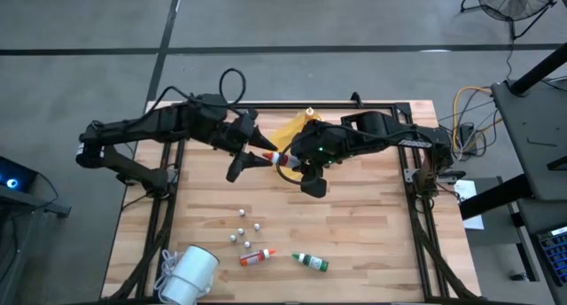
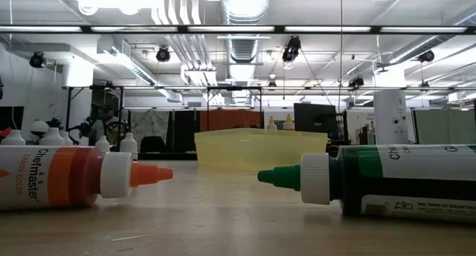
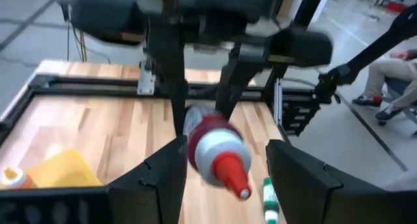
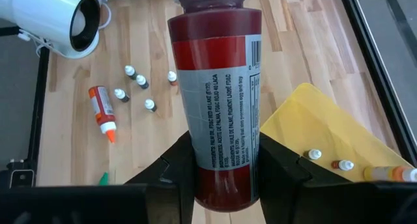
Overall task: Pick & Place food coloring
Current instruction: Put the large red food coloring bottle into the yellow bin
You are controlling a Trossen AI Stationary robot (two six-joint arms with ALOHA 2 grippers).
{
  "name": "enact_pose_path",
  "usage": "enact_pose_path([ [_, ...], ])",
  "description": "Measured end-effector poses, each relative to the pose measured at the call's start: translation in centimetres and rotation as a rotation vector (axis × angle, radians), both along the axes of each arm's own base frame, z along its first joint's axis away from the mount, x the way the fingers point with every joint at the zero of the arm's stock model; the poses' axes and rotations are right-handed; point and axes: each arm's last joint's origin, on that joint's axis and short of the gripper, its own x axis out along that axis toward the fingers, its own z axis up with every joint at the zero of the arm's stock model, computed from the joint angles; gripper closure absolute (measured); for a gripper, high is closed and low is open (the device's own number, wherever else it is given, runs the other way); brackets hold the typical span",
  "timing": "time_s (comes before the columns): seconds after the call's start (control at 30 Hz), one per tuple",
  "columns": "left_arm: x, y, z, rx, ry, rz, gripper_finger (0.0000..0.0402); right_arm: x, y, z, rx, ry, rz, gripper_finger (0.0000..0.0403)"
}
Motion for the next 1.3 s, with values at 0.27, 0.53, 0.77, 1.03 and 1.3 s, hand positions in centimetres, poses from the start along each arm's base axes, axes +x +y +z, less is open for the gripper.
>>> enact_pose_path([
  [0.27,0.68,-0.23,-0.56,-0.001,0.022,-0.012,0.0221,-0.04,0.03,-0.05,-0.005,0.007,0.007,0.0293],
  [0.53,0.57,-0.25,-0.03,0.011,0.004,-0.014,0.0221,-0.16,-0.03,-0.15,-0.007,0.023,0.004,0.0293],
  [0.77,0.54,-0.42,-0.34,0.086,0.030,0.054,0.0221,-0.14,-0.40,-0.15,0.003,0.023,-0.021,0.0293],
  [1.03,0.55,-0.79,-0.37,0.116,0.032,0.075,0.0221,-0.12,-0.63,-0.15,0.011,0.022,-0.037,0.0293],
  [1.3,0.59,-0.73,-0.38,0.123,0.033,0.096,0.0221,-0.11,-0.64,-0.14,0.014,0.021,-0.039,0.0293],
])
